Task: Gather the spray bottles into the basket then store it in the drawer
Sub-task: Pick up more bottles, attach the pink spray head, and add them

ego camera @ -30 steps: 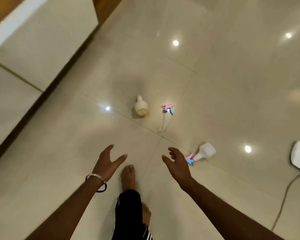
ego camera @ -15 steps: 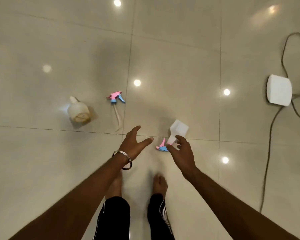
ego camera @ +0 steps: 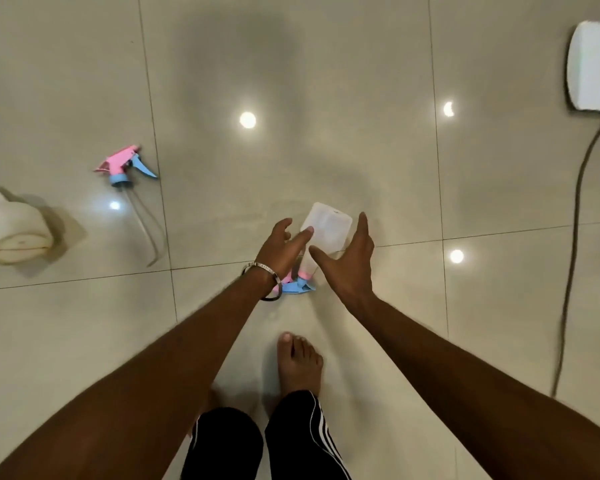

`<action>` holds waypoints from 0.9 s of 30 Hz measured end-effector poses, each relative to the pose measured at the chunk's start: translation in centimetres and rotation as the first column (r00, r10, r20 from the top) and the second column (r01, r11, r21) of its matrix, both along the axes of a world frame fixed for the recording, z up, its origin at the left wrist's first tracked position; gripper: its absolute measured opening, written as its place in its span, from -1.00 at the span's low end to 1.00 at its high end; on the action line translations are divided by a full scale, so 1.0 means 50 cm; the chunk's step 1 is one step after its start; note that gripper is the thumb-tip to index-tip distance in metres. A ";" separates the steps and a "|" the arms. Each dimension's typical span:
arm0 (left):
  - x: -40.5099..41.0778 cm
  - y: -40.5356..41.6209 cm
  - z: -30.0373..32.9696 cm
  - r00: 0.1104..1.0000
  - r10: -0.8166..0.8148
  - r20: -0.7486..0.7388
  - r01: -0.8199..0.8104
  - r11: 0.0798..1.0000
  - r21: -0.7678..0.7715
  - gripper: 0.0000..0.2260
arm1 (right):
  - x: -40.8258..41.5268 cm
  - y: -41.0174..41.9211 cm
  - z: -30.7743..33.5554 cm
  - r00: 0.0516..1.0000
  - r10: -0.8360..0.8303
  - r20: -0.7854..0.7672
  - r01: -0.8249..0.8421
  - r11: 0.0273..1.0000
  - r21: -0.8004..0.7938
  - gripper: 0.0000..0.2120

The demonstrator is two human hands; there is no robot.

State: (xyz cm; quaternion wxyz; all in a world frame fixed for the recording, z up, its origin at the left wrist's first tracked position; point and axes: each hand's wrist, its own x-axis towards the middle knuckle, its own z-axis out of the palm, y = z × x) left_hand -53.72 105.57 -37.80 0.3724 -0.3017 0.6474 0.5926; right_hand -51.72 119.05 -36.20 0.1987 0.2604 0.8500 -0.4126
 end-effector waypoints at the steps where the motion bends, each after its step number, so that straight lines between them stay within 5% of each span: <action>1: -0.005 0.008 -0.012 1.000 0.003 -0.007 -0.003 1.000 0.007 -0.42 | -0.001 0.004 -0.016 1.000 -0.004 -0.018 0.004 1.000 -0.016 0.09; 13: -0.010 0.010 -0.037 0.990 0.129 0.063 -0.135 0.984 0.112 -0.72 | -0.005 0.030 -0.077 1.000 0.018 -0.021 -0.021 0.983 -0.180 -0.05; 27: -0.016 -0.215 0.201 0.999 -0.051 -0.001 0.051 0.993 0.111 -0.71 | -0.018 -0.047 0.146 0.936 0.015 0.353 0.186 0.828 -0.529 -0.19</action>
